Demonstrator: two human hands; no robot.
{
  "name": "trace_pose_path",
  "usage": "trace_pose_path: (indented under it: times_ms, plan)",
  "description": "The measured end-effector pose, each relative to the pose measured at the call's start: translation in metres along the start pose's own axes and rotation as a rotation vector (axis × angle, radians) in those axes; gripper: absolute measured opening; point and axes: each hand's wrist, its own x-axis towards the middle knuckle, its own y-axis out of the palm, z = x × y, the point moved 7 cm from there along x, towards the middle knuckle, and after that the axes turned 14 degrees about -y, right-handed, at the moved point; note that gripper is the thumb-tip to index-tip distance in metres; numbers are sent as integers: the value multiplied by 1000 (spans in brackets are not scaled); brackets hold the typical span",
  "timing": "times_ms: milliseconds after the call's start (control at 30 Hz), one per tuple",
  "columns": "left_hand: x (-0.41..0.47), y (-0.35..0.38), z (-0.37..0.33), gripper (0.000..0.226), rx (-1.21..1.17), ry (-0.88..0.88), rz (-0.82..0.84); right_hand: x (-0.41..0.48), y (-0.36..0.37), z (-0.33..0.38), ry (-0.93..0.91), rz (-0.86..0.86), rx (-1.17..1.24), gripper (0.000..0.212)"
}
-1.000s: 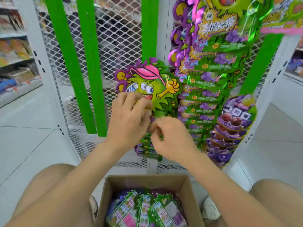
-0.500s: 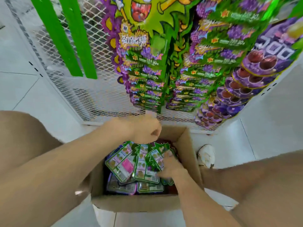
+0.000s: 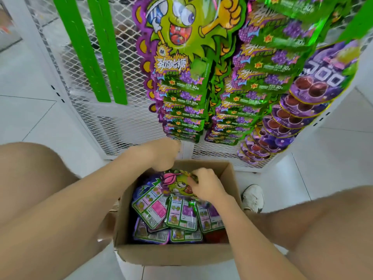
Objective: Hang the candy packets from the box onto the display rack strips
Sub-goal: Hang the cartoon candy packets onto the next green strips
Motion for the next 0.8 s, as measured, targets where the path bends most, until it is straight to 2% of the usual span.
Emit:
trace_pose_path:
  times_ms: [67,167,233,267,333,367,433,533,700,800]
  plan:
    - [-5,-12,13,38,-115,-61,-19,3,-28,10,-17,-88,211,16]
    - [-23,-52,32,40,-385,-123,-147,-5,-74,34,-34,-245,401,21]
    - [-41,-77,40,28,-579,-118,-260,-11,-100,50,-51,-329,502,12]
    - [-48,-87,43,19,-686,-83,-281,-14,-112,61,-59,-341,529,14]
    - [-63,-105,43,12,-871,35,-286,-18,-137,80,-90,-342,479,31]
    - [-70,-113,44,11,-912,80,-296,-19,-153,90,-120,-371,418,33]
    - [-82,-131,45,7,-935,146,-345,-26,-192,116,-181,-479,311,13]
    - [-103,-172,40,20,-912,236,-442,-33,-244,164,-298,-628,146,36]
    - [-146,-264,33,9,-926,314,-716,-34,-322,225,-453,-893,2,19]
    - [-152,-311,28,37,-1072,284,-803,-26,-363,250,-503,-1014,-39,20]
